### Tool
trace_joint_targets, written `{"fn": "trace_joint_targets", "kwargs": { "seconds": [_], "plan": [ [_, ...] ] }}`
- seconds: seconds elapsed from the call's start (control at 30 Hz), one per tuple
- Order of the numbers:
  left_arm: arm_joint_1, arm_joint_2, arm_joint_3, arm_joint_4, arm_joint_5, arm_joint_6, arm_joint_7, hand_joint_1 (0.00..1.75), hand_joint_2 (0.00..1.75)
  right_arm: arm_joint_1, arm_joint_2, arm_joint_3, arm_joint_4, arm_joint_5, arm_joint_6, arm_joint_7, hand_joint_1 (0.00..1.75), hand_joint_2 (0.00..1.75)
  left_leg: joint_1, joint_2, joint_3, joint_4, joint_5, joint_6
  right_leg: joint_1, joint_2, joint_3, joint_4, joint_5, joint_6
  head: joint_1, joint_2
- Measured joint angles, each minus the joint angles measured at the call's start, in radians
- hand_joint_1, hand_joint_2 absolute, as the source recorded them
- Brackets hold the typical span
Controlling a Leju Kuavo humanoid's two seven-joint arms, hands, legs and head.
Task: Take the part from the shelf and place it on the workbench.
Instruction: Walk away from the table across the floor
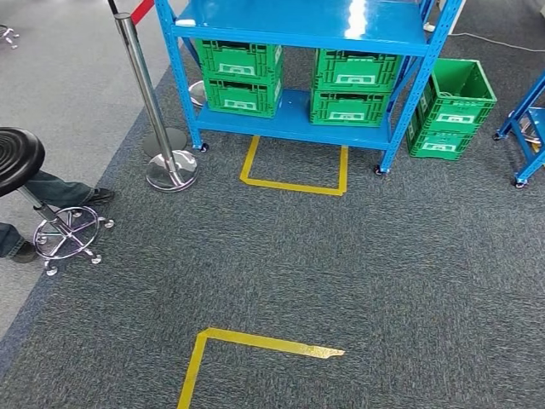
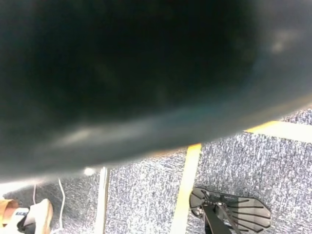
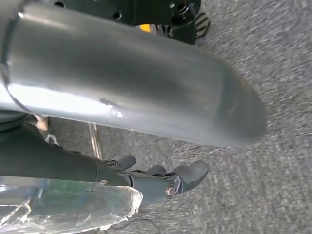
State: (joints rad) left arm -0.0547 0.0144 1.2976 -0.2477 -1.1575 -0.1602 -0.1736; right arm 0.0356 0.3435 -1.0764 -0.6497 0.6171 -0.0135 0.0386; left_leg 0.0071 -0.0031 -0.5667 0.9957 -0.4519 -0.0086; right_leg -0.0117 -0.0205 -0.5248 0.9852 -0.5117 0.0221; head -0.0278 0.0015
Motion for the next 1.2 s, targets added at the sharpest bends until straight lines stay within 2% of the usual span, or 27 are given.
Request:
{"fn": "trace_joint_targets", "kwargs": {
  "seconds": [1.2],
  "plan": [
    [-0.002,0.000,0.040,-0.003,-0.018,0.023,0.012,0.00,0.00,-0.003,0.006,-0.010,0.006,0.099,0.042,-0.010,0.00,0.00,0.000,0.000,0.001,0.000,-0.002,-0.001,0.000,0.000,0.001,0.000,-0.001,0.000,0.000,0.000]
  ]
}}
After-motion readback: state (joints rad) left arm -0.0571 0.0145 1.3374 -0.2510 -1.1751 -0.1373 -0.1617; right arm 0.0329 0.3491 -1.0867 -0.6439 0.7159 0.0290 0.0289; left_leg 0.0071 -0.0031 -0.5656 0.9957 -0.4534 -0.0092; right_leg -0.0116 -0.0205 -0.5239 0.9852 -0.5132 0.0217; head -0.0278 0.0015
